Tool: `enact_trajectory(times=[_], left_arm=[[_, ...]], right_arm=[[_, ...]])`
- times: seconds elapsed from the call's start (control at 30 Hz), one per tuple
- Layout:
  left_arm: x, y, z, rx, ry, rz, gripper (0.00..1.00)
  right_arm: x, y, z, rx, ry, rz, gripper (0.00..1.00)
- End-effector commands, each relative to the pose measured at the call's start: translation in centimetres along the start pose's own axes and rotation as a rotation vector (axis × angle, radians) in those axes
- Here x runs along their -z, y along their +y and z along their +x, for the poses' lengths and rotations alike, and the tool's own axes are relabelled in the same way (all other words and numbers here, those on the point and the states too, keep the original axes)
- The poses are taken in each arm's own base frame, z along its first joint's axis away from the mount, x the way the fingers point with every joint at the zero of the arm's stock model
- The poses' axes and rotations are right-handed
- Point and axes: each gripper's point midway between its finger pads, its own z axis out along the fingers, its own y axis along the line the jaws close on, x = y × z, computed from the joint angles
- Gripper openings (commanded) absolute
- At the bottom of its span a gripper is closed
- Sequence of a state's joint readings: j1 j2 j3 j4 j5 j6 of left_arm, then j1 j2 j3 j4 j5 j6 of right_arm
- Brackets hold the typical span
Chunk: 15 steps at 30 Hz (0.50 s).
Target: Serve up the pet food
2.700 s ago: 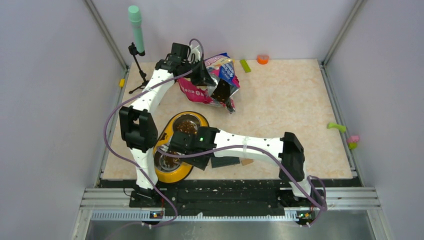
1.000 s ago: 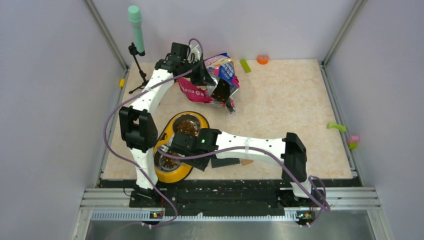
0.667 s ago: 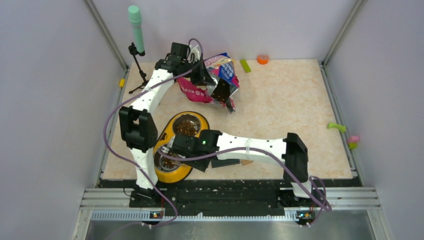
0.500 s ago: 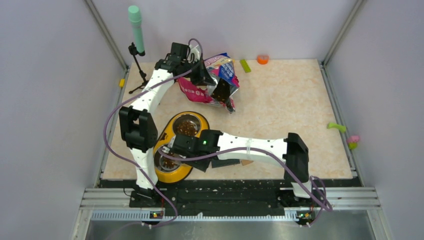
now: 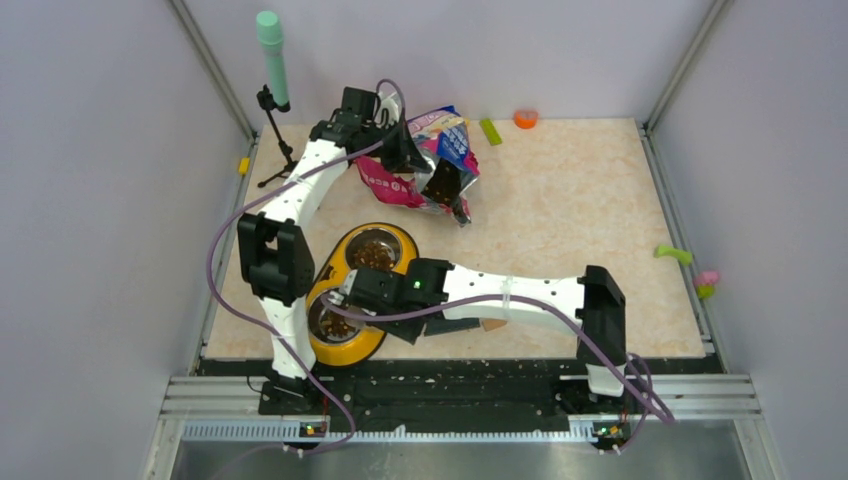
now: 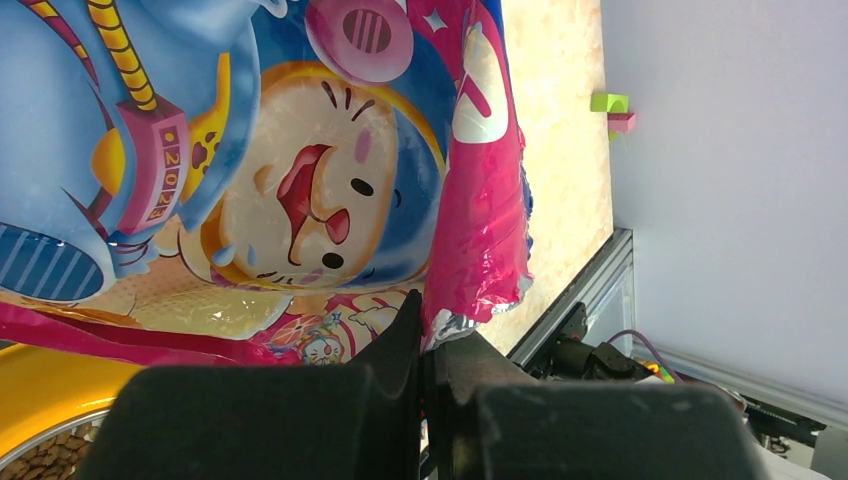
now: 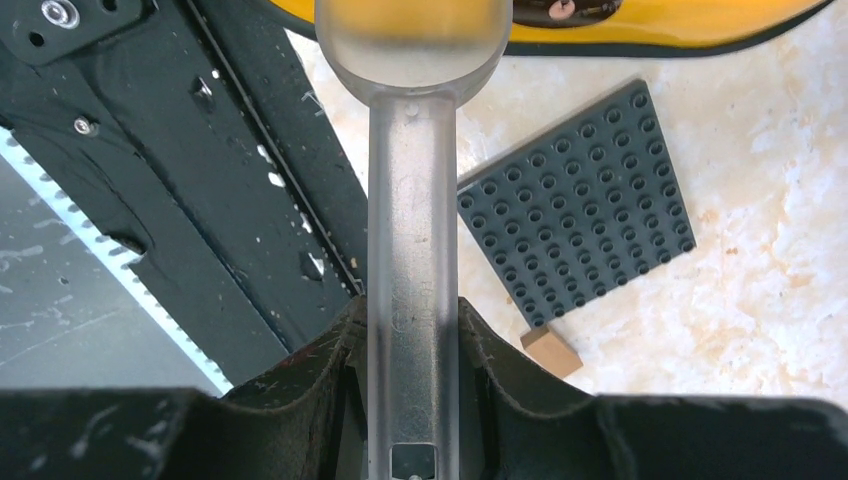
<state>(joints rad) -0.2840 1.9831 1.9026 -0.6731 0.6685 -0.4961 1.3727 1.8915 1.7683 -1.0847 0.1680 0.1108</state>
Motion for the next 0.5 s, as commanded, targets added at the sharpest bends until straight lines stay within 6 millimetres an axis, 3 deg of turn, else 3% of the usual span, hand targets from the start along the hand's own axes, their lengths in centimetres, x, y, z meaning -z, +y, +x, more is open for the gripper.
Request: enact_trajectory(times=[0.0,0.17,0.33,0.47], left_arm=[[2.6,-0.8,-2.5,-0.061,-0.122,-0.015,0.0],[2.9,-1.3,-2.5,-0.059,-0.126,-0.002,0.0],[2.7,-1.4,-2.3,-0.052,-0.128,0.031,0.0],[2.1,-1.3,-2.1,-0.024,-0.119,0.046,0.0]], right_arm=[[3.4,-0.3,-1.6,-0.037,-0.131,0.018,0.0],[3.3,0.4,-0.7,-0.061,-0.135,-0.022,0.0],[5.4,0.1,-1.8,-0.101,-0.259,-0.036,0.0],[6.1,-0.4,-1.4,-0.134,-0.285,-0.027,0.0]])
